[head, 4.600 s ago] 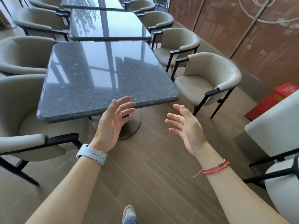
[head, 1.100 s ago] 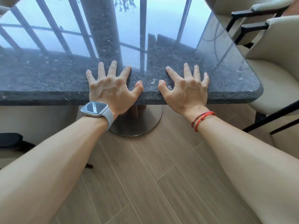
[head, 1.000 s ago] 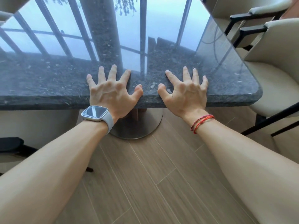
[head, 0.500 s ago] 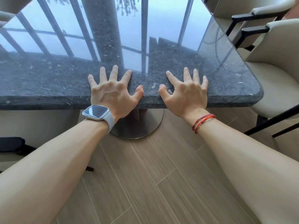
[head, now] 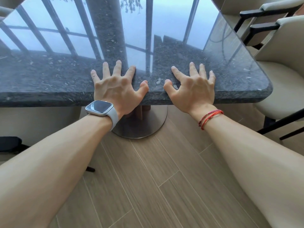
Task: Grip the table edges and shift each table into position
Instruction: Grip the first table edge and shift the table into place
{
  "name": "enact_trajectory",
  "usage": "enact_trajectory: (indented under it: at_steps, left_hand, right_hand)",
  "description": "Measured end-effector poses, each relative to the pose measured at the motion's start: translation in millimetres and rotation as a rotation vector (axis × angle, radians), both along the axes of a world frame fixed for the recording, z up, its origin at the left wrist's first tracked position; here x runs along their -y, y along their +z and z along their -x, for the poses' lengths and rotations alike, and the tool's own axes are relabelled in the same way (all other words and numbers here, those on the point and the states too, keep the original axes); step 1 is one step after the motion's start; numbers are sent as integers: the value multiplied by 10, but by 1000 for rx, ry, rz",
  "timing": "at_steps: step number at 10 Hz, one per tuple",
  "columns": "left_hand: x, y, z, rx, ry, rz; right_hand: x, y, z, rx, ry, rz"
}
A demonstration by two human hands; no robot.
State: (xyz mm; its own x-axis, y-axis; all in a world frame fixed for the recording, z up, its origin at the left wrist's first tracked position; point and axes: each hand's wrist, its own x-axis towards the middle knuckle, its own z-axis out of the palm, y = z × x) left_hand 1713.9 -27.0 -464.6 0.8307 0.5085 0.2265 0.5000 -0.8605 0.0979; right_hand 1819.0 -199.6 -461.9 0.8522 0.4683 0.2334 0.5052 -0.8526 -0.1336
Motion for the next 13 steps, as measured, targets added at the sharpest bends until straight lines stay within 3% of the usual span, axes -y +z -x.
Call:
enact_trajectory:
  at_steps: [13]
  left_hand:
    - [173, -26, -434, 30, 35, -39]
  right_hand:
    - [107, -45, -518, 38, 46, -68]
